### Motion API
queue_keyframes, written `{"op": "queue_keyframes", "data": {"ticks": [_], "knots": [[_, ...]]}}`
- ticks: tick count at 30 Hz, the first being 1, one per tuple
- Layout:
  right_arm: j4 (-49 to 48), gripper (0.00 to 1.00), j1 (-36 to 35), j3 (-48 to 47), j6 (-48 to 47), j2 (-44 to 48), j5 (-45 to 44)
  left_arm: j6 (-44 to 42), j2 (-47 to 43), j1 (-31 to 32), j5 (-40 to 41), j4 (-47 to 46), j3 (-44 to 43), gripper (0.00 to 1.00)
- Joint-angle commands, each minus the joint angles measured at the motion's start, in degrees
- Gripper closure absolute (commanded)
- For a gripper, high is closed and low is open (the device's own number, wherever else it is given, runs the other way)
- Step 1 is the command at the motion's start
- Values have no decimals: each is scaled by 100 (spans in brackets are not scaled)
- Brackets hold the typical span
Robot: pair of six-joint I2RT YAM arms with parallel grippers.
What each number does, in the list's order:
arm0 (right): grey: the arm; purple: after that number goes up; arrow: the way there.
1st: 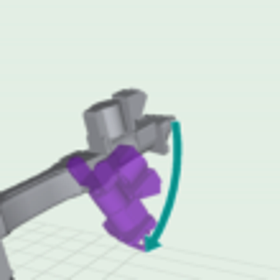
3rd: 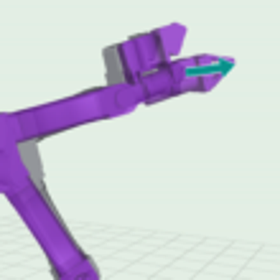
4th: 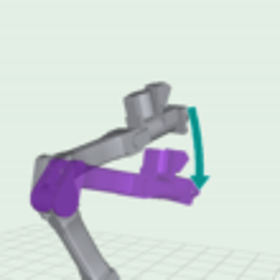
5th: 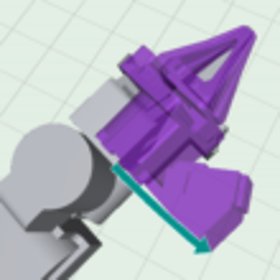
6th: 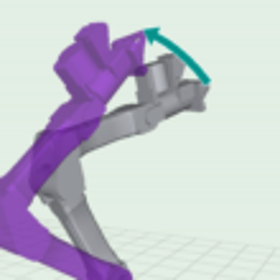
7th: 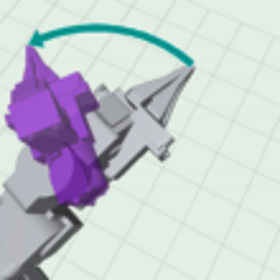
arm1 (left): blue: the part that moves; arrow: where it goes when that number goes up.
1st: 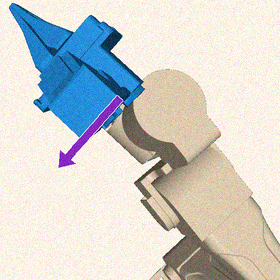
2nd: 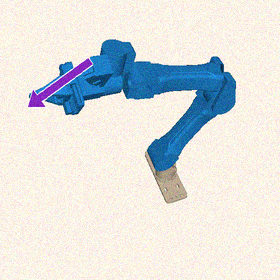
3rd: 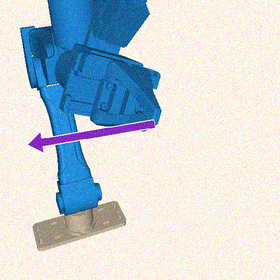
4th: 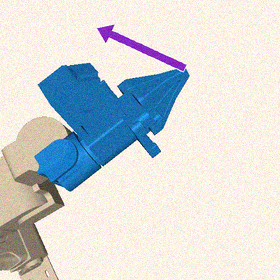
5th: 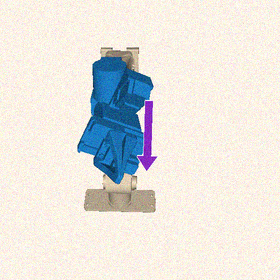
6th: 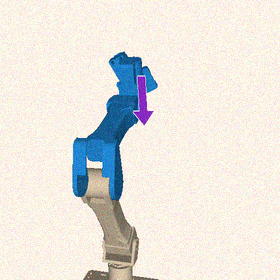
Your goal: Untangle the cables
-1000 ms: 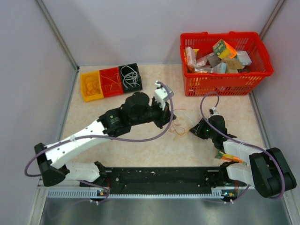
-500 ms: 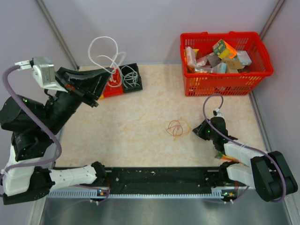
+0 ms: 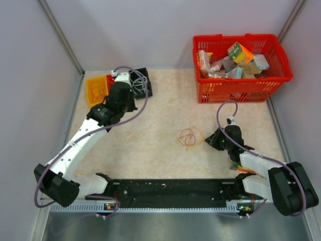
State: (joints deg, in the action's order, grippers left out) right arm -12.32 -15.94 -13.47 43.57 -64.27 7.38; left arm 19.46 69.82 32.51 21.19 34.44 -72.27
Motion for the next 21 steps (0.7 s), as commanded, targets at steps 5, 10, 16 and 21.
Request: {"op": "queue_keyframes", "data": {"ticks": [5, 10, 16, 21], "knots": [[-87, 76, 56, -6, -77, 90, 124, 1427, 1119, -1633, -2048, -1492, -120, 100], [-34, 75, 48, 3, -86, 169, 106, 1789, 2279, -2117, -2602, -1773, -988, 100], [-60, 75, 48, -6, -94, 108, 115, 1736, 3633, -2363, -3093, -2203, -2290, 100], [-122, 75, 56, -24, -103, -24, 141, 1859, 4889, -2522, -3191, -1810, -3782, 100]]}}
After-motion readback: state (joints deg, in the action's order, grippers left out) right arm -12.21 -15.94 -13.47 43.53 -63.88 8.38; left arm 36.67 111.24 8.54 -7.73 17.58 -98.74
